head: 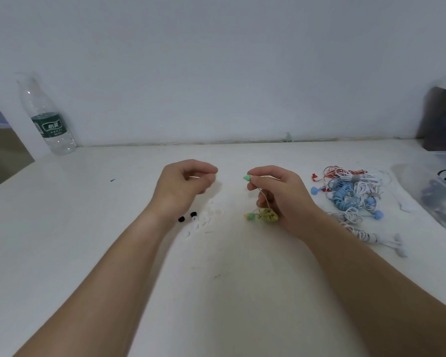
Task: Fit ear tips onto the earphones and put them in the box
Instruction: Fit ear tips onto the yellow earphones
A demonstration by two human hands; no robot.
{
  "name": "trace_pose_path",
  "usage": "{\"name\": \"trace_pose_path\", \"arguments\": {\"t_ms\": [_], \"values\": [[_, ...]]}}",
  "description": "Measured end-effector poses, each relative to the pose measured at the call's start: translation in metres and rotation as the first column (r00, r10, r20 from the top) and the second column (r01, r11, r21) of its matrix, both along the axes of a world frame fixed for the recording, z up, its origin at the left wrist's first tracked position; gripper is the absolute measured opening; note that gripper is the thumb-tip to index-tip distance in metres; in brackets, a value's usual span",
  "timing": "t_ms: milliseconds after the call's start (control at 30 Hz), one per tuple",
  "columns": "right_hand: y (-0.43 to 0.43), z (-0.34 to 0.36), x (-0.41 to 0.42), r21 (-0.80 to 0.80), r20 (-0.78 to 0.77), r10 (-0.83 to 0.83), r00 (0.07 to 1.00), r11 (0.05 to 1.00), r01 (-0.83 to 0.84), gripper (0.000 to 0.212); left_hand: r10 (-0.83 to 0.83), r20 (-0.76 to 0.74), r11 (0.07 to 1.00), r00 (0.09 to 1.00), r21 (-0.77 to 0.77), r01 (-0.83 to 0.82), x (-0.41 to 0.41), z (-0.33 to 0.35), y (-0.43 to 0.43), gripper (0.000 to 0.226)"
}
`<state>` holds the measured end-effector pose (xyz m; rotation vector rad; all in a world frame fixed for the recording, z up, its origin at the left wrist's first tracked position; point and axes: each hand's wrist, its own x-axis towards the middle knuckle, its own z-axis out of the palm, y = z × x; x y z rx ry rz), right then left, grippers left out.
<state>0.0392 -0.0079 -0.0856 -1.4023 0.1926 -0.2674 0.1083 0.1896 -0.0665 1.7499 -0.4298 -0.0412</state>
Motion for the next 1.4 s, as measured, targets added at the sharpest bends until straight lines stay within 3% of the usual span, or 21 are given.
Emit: {"name": "trace_pose_path", "arguments": {"t_ms": [133,333,1100,1400], "values": [[0.001,0.004,-0.005,0.008,0.037,0.017,0.999,1.0,-0.017,0.011,-0.207,-0.264,0.924,0.942,-0.37,0.099,-0.013,-0.001,-0.018,0.017],[0.005,0.013,-0.014,0.004,0.11,0.088,0.99,0.996,-0.089,0.011,-0.317,-0.343,0.857,0.884,-0.502,0.112,-0.019,-0.001,-0.022,0.02],[0.005,0.009,-0.014,-0.083,0.115,0.067,0.991,0.995,-0.057,0.006,-0.348,-0.278,0.874,0.895,-0.442,0.203,-0.019,-0.001,-0.02,0.018],[0.001,0.011,-0.016,-0.075,0.083,0.129,0.988,0.99,-0.123,0.009,-0.354,-0.283,0.872,0.892,-0.444,0.206,-0.019,-0.002,-0.021,0.014]]}}
